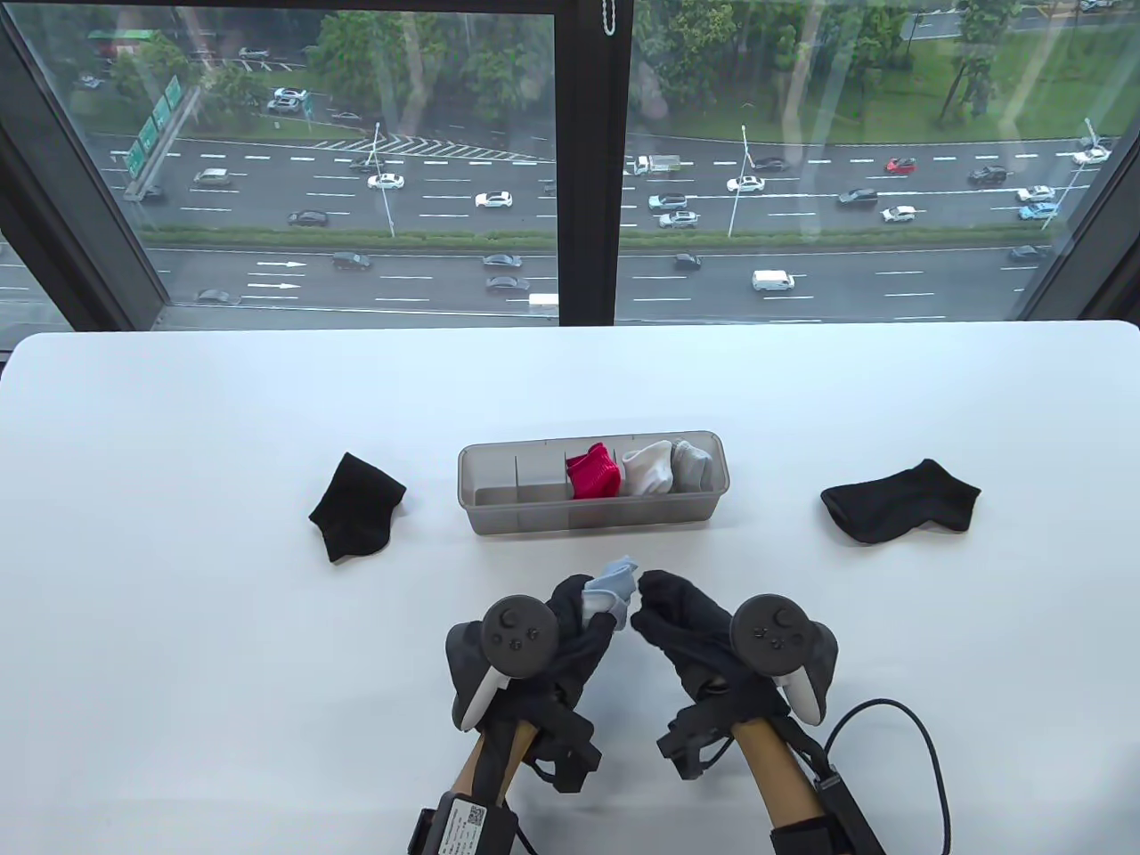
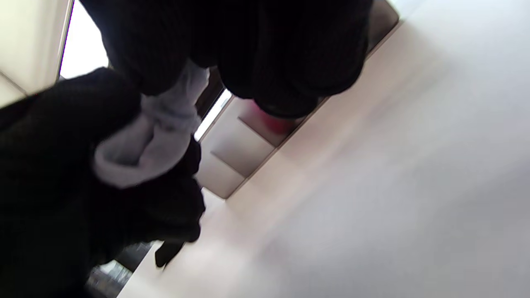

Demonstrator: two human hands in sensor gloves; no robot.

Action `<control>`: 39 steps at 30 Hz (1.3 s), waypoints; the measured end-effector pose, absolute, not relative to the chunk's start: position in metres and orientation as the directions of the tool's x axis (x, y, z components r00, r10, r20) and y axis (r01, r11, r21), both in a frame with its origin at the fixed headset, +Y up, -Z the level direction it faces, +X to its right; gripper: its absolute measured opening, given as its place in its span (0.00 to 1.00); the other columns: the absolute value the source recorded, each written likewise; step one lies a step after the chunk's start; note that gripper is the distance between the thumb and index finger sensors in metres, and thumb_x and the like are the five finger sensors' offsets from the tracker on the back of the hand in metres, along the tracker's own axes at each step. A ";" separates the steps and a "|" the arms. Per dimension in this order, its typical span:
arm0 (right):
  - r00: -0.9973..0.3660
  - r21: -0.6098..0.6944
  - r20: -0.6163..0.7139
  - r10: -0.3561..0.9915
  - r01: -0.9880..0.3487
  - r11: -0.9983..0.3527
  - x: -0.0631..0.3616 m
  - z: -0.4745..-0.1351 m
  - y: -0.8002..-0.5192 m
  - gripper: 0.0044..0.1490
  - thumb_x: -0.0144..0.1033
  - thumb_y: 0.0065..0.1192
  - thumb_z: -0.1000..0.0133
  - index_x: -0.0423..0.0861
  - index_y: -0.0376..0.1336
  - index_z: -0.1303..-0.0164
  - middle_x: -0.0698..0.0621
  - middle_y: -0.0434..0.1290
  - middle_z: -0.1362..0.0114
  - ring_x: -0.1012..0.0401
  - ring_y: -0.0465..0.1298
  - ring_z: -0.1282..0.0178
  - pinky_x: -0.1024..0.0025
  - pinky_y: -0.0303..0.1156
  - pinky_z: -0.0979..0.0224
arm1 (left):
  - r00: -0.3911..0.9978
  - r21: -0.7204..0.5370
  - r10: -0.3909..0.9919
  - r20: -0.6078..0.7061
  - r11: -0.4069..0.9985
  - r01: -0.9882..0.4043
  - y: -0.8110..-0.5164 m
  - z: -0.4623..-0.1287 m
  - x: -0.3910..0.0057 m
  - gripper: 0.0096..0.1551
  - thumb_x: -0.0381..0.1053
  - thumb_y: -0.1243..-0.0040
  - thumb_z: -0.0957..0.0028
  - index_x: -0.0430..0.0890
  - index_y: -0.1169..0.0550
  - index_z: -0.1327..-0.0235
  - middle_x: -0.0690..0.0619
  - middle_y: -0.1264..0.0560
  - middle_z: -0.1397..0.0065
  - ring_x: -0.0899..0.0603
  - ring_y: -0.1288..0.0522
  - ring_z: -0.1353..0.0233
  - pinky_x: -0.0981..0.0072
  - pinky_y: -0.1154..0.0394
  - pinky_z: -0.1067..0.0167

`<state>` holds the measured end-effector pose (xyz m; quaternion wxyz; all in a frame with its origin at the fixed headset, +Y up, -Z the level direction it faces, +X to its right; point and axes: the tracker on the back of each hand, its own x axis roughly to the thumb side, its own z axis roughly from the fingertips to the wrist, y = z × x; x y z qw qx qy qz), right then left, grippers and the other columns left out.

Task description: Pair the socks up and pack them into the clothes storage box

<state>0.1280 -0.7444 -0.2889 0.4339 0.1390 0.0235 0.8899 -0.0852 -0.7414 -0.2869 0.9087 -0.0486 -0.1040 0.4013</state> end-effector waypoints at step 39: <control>-0.405 0.153 0.132 0.905 -0.894 -0.422 0.130 -0.293 -0.750 0.30 0.38 0.60 0.36 0.47 0.56 0.25 0.45 0.75 0.34 0.55 0.79 0.38 0.55 0.73 0.25 | 0.826 0.034 0.521 0.215 0.841 -0.540 -0.728 -0.279 -0.087 0.37 0.56 0.48 0.42 0.57 0.45 0.20 0.47 0.35 0.19 0.39 0.28 0.24 0.39 0.36 0.22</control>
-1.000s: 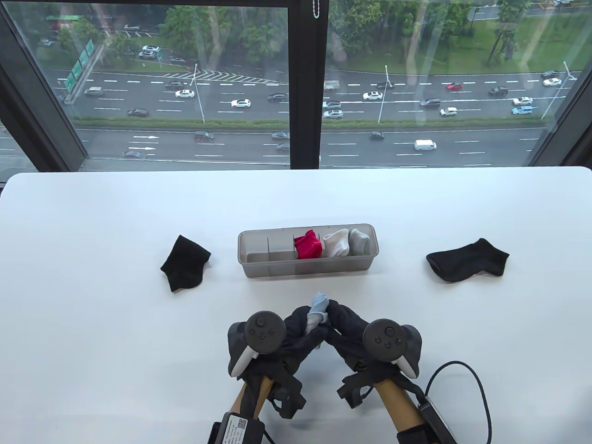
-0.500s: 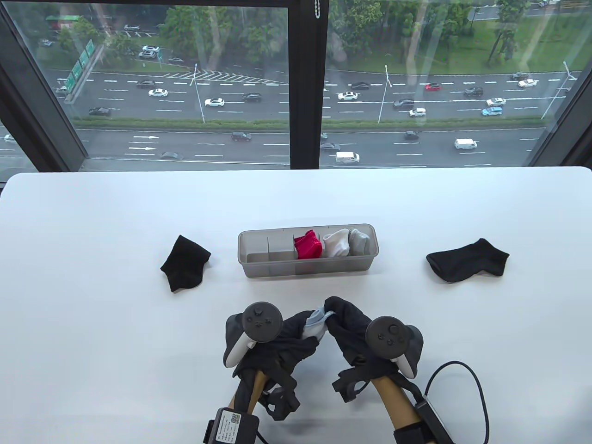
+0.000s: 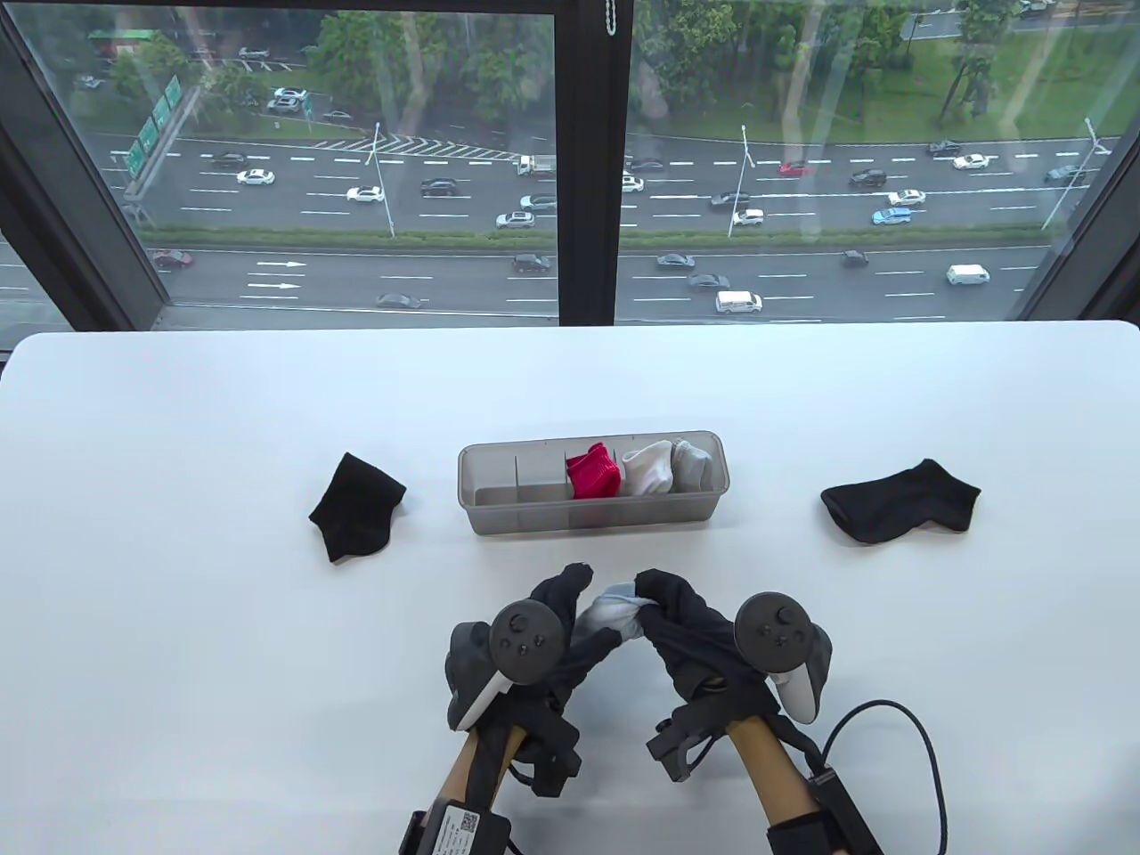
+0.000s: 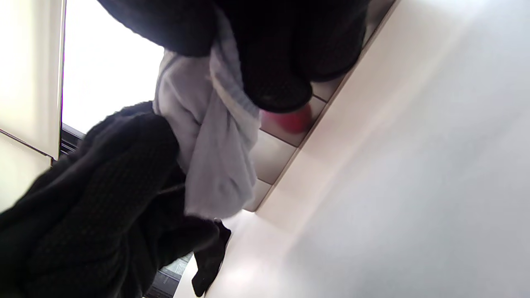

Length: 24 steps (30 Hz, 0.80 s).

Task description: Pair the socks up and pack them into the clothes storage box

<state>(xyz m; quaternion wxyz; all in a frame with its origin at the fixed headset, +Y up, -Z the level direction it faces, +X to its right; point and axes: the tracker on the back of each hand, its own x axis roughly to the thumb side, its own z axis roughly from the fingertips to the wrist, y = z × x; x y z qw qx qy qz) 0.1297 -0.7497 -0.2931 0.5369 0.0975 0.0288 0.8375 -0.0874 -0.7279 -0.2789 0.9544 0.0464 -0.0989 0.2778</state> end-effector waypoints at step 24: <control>-0.544 0.302 0.209 0.812 -0.754 -0.583 0.125 -0.296 -0.748 0.27 0.35 0.49 0.33 0.48 0.54 0.23 0.46 0.76 0.39 0.52 0.76 0.37 0.44 0.61 0.18 | 0.834 -0.275 0.511 0.210 0.849 -0.451 -0.741 -0.282 -0.072 0.38 0.63 0.49 0.45 0.45 0.29 0.25 0.43 0.25 0.31 0.39 0.23 0.35 0.39 0.33 0.26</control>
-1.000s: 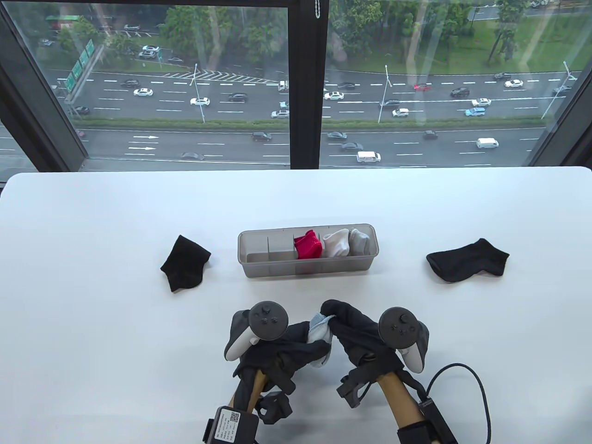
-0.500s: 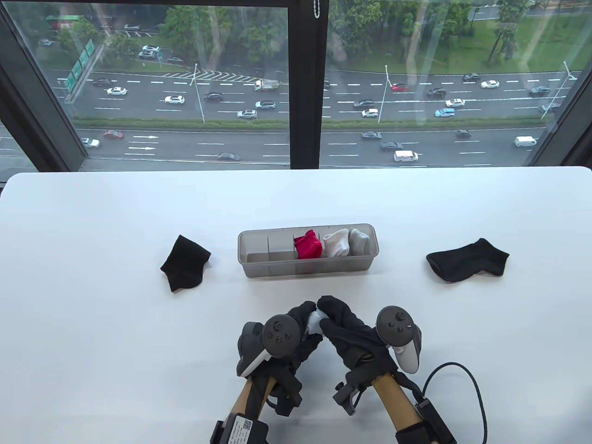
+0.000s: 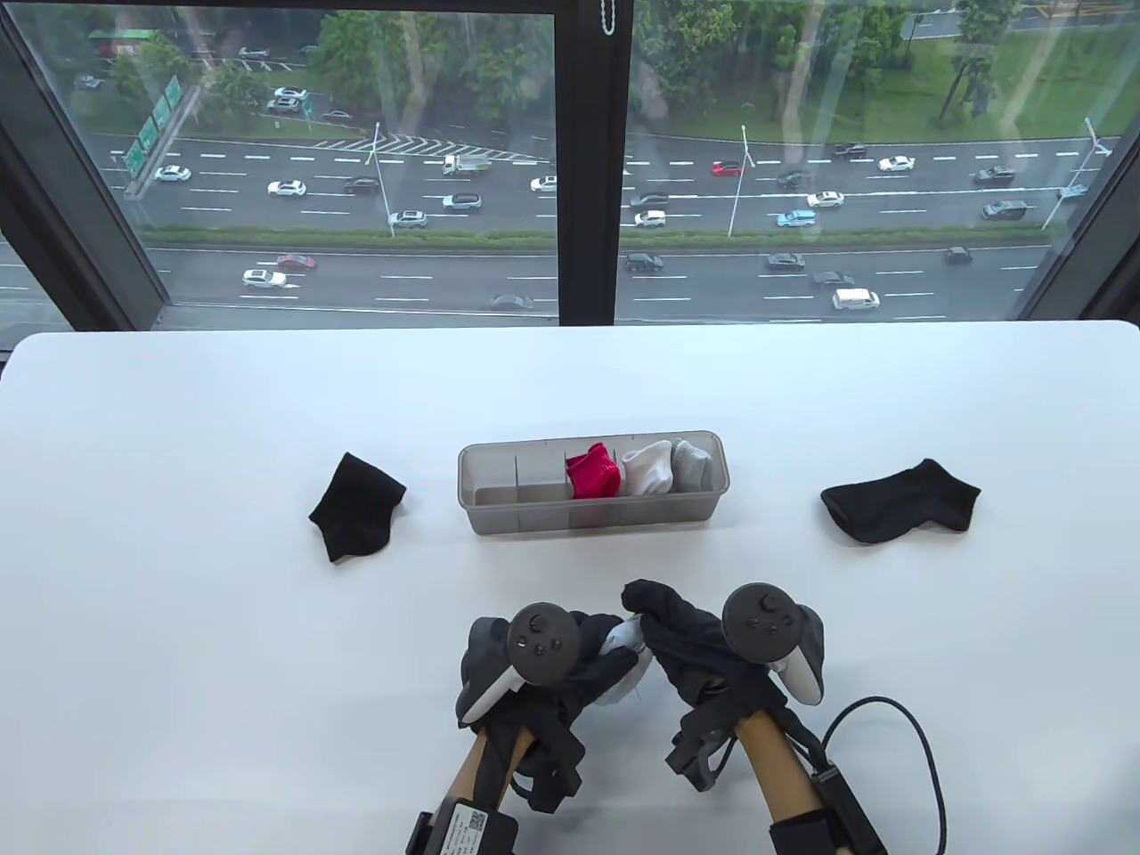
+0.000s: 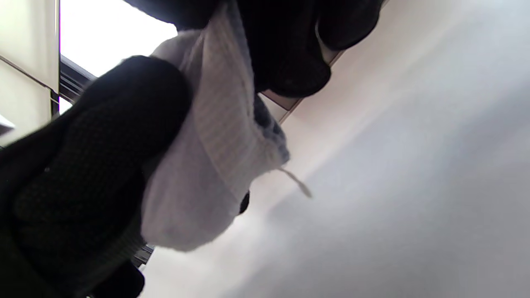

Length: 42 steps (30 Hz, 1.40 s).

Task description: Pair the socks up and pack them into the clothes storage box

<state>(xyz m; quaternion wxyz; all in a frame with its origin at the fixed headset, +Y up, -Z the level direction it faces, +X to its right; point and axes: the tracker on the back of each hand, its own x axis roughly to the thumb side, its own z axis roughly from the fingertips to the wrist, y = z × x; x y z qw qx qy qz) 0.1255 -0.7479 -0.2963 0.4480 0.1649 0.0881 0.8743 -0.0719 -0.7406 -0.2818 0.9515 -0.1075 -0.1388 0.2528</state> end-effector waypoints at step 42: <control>-0.502 0.363 0.204 0.841 -0.759 -0.541 0.144 -0.310 -0.753 0.27 0.42 0.64 0.45 0.53 0.68 0.34 0.46 0.80 0.37 0.54 0.81 0.41 0.51 0.68 0.20 | 0.555 -0.470 0.807 0.203 0.578 -0.667 -0.735 -0.288 -0.095 0.28 0.54 0.48 0.40 0.49 0.28 0.26 0.46 0.22 0.28 0.40 0.18 0.32 0.45 0.28 0.26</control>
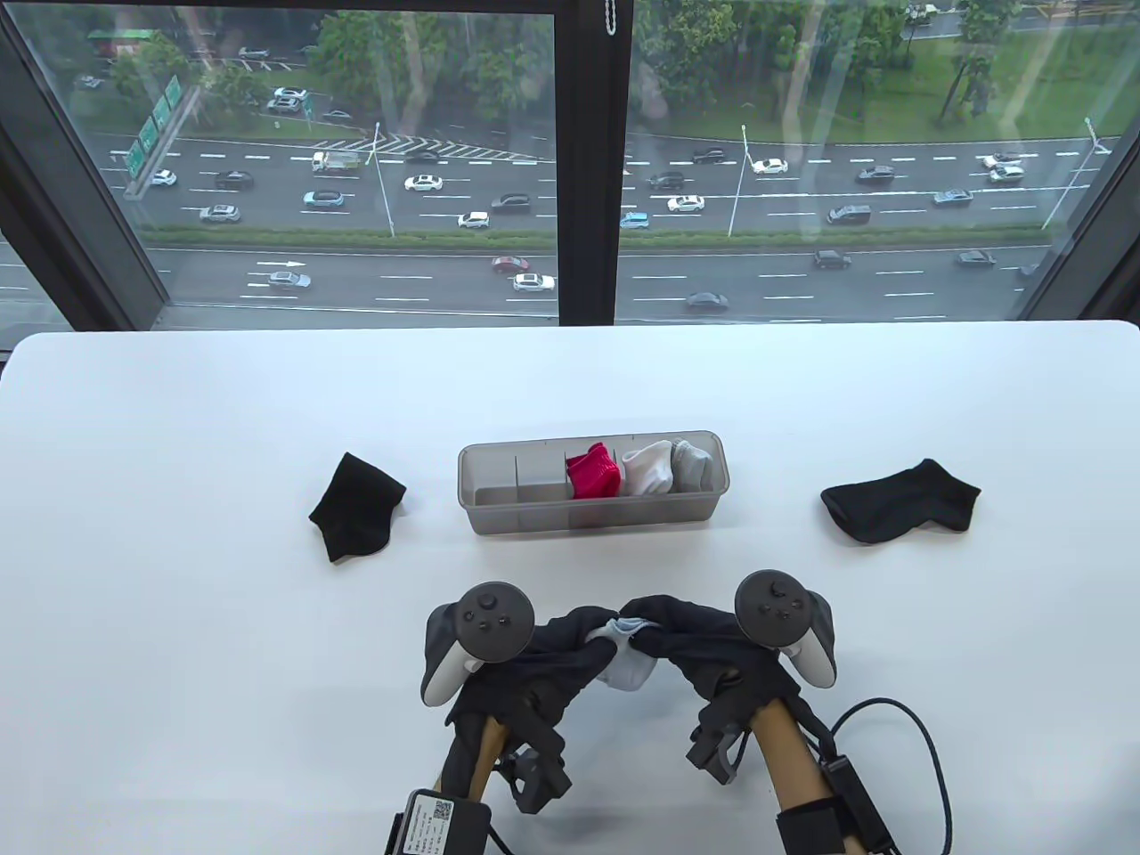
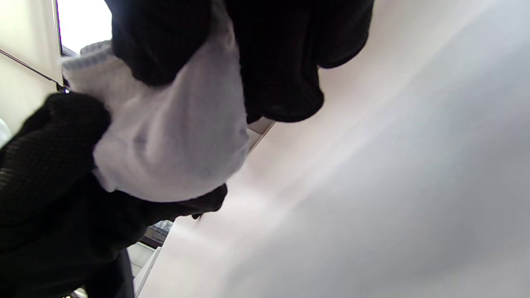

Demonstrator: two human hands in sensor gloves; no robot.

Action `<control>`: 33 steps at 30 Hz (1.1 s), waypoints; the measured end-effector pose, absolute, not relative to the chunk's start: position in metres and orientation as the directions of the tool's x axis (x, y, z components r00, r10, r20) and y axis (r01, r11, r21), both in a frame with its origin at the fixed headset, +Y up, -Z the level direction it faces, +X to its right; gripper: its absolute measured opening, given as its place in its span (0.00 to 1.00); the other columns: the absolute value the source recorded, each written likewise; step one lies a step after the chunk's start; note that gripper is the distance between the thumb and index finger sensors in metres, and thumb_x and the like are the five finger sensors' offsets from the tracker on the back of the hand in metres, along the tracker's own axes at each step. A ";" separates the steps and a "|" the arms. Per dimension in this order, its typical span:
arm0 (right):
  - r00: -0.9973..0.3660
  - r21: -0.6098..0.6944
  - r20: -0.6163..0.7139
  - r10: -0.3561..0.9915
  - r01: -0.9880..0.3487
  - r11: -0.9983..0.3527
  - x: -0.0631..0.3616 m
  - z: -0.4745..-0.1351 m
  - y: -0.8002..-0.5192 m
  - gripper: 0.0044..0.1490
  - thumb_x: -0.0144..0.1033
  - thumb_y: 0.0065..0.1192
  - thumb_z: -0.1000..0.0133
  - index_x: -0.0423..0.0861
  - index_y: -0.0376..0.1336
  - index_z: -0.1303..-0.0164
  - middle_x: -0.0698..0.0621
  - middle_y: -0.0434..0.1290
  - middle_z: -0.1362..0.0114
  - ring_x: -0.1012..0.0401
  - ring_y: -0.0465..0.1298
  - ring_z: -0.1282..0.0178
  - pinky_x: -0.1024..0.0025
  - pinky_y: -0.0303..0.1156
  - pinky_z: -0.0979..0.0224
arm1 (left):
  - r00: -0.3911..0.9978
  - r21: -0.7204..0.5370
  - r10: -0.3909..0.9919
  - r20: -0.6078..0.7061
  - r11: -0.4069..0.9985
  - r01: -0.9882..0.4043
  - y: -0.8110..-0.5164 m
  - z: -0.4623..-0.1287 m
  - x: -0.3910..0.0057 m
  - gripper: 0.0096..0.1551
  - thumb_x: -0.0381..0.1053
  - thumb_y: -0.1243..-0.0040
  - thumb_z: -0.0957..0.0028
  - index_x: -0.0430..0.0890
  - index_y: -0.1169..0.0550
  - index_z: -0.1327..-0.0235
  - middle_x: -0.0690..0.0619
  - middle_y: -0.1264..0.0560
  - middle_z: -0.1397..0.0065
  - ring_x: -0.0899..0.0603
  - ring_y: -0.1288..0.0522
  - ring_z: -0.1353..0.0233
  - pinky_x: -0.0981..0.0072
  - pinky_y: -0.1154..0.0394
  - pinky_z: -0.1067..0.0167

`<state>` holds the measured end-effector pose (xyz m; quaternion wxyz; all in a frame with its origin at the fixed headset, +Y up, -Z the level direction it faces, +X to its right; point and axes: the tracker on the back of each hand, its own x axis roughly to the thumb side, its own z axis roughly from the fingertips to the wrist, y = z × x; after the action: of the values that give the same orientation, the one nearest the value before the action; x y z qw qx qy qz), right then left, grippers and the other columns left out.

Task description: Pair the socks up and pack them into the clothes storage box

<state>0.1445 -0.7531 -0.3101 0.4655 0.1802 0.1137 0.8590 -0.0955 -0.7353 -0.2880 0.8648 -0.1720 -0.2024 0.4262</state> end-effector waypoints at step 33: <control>-0.973 0.115 -0.009 0.230 -0.229 -0.967 0.174 -0.298 -0.730 0.50 0.61 0.43 0.38 0.53 0.30 0.14 0.48 0.23 0.09 0.50 0.20 0.15 0.47 0.21 0.14 | 0.939 0.098 0.154 -0.308 0.987 -0.129 -0.717 -0.415 -0.094 0.32 0.63 0.53 0.43 0.58 0.26 0.26 0.55 0.36 0.12 0.39 0.44 0.11 0.40 0.47 0.16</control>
<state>0.1743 -0.7304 -0.2984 0.1157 0.0024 0.0579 0.9916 -0.0936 -0.7173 -0.4153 0.9839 0.0380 0.1592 0.0719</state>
